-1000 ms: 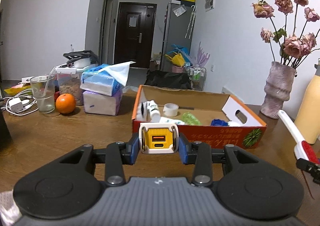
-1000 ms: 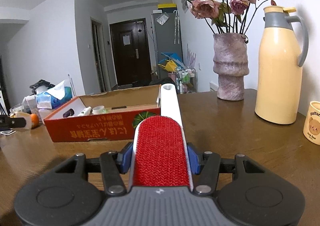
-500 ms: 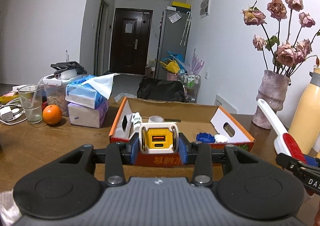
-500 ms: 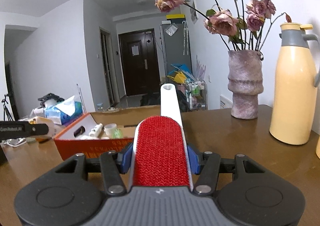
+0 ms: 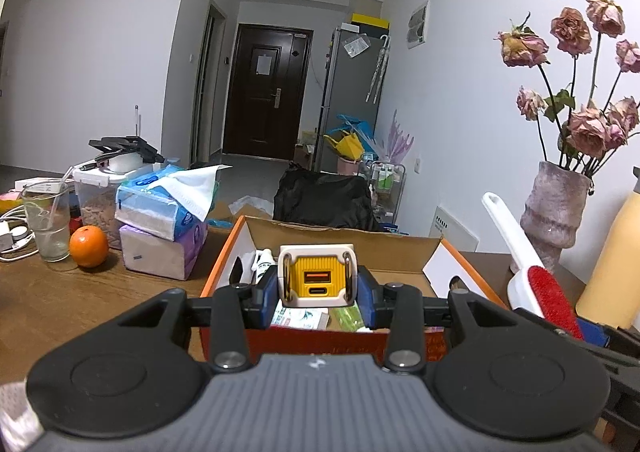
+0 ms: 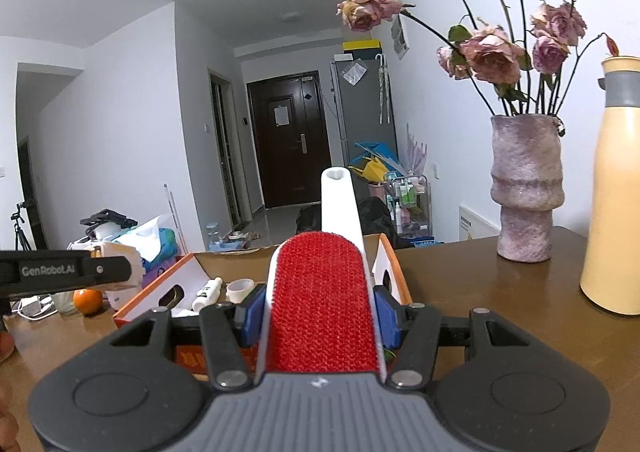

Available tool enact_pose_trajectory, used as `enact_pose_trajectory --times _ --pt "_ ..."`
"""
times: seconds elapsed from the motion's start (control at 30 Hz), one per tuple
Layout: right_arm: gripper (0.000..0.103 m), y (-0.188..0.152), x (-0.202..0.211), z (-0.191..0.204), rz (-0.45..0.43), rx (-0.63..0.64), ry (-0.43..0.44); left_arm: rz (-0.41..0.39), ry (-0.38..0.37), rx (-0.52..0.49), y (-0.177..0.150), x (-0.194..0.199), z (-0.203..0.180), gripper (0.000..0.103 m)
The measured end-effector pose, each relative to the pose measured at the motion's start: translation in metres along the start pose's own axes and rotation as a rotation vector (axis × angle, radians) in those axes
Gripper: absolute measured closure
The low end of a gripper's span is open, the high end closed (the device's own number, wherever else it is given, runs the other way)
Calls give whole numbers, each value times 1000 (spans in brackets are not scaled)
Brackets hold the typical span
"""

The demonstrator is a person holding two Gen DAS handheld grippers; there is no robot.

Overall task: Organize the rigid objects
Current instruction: 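Carry the cube charger and lint brush over the cardboard box, then lower the charger with the left gripper while the right lowers the lint brush, opening both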

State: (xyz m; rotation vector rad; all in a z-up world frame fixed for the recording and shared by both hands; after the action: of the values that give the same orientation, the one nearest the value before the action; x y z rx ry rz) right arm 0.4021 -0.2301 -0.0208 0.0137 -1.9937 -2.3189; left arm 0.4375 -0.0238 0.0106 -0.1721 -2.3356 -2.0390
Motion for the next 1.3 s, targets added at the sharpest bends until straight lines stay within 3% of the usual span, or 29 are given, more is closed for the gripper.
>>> enact_pose_trajectory --times 1.3 --pt "49 -13 -140 4 11 7 -29 -1 43 -48 -3 -120 4 64"
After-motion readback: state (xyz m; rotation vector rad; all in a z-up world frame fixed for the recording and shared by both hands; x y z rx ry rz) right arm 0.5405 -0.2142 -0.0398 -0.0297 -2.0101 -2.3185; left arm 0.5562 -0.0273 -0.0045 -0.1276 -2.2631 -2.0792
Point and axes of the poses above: each gripper's, at about its wrist camera, not at the fingertips, and x roughly against the way its jaws point, z to its left, y to its top, the point moved 5 cm from there along -x, roughly the way its jaws point, and after that the axes turned 14 degrees about -z, right-handed, at the moved point
